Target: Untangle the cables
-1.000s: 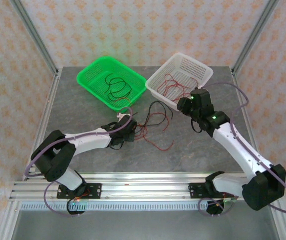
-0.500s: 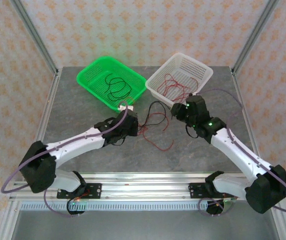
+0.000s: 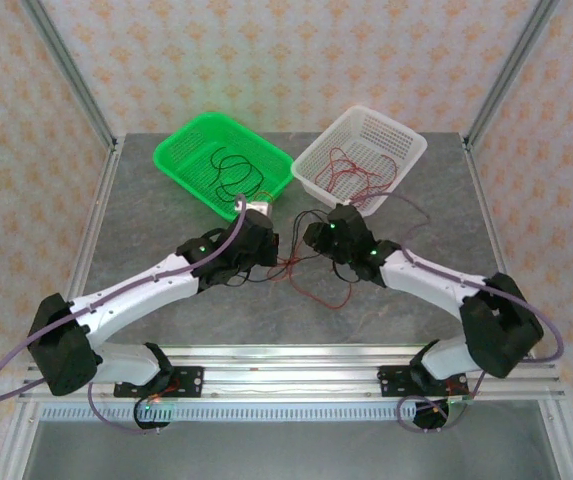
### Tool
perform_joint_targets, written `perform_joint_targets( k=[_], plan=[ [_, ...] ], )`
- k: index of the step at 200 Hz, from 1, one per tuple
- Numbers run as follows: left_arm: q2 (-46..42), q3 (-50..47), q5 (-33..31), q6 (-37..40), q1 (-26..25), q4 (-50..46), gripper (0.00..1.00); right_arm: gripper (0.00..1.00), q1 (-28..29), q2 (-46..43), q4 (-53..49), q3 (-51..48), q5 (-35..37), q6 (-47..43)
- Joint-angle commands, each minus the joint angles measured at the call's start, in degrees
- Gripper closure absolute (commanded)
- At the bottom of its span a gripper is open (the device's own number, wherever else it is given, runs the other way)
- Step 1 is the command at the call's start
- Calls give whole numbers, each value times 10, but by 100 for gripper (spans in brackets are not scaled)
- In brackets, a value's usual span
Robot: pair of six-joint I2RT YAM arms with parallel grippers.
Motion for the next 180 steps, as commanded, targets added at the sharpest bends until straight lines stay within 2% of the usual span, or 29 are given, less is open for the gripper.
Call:
perform_joint_targets(
  k=[1,24,83,180],
  plan=[
    [-15,39,3,14,-2,-11,100,61,7,35,74,-4,-14,31],
    [-12,67,7,23,-3,-12,100,62,14,91,102,10,-37,36],
    [-1,129,-9,44,-3,-25,100,69,25,204,134,27,-29,51],
    [13,294,-19,79,-4,-66,100,86,26,266,128,28,11,51]
  ],
)
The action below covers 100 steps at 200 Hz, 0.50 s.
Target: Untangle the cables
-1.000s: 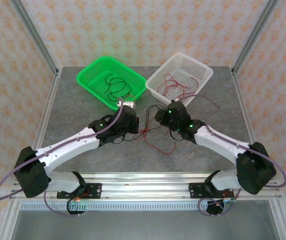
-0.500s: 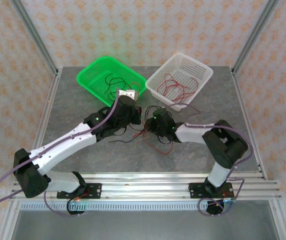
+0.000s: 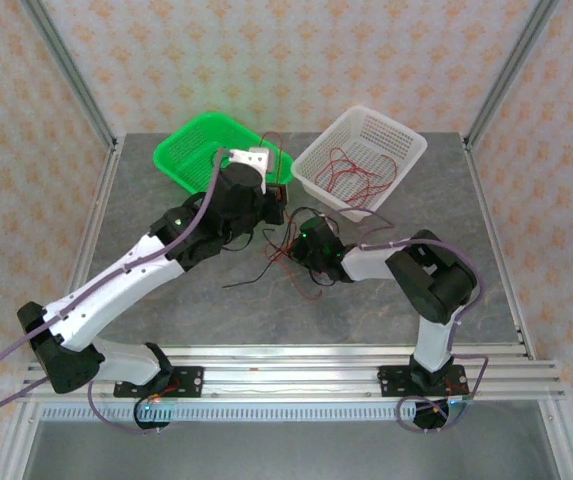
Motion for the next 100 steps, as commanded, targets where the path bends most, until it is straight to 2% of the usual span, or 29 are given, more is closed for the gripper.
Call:
perform_joint_targets(
  k=[1,100],
  plan=[
    [3,51,-13,20,-4,-20,100,86,2,28,-20,-6,31,0],
    [5,176,-23,44,-3,-46,100,88,2,35,-23,-36,69,3]
  ],
)
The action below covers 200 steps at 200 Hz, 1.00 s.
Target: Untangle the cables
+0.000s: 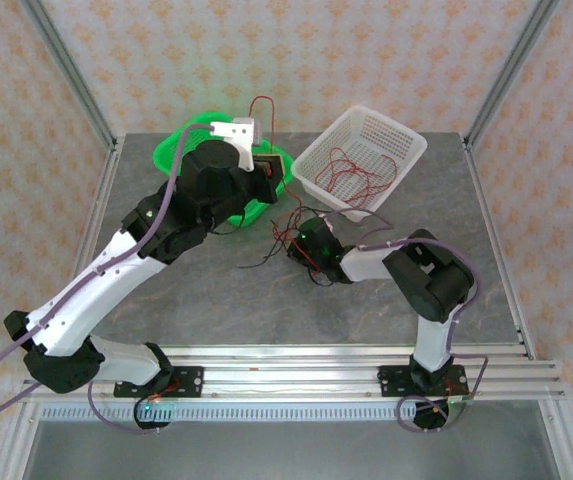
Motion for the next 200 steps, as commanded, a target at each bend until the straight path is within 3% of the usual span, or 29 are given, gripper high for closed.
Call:
perform_joint_targets(
  k=[1,108,200],
  plan=[
    [5,49,-20,21,-3,-16,100,88,0,25,-52,-31,47,3],
    [83,290,-89,88,-3,-81,100,89,0,-5,-63,-100,91,0],
    [87,355,-167,133,-2,-52,100,89,-6,-30,-96,-110,123,-10]
  ],
)
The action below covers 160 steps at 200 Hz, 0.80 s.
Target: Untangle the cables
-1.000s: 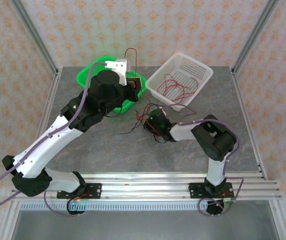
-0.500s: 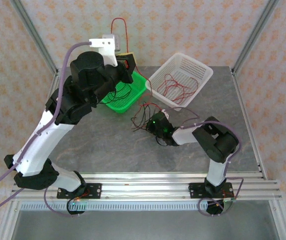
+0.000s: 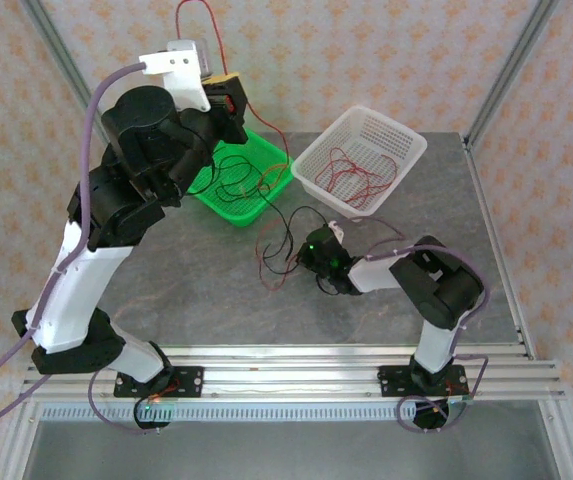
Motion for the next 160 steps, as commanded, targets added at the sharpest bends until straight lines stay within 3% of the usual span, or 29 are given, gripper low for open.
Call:
perform_joint_targets(
  k=[1,105,160],
  plan=[
    [-6,14,-33,25,-2,20,100,89,-11,11,-138,-34,55,-10],
    [-26,11,-67,65,-2,78,100,90,-62,-79,-213,-67,126,-34],
    [-39,-3,-115,92,-2,82,100,90,-97,-147,-242,-113,153,-36]
  ],
)
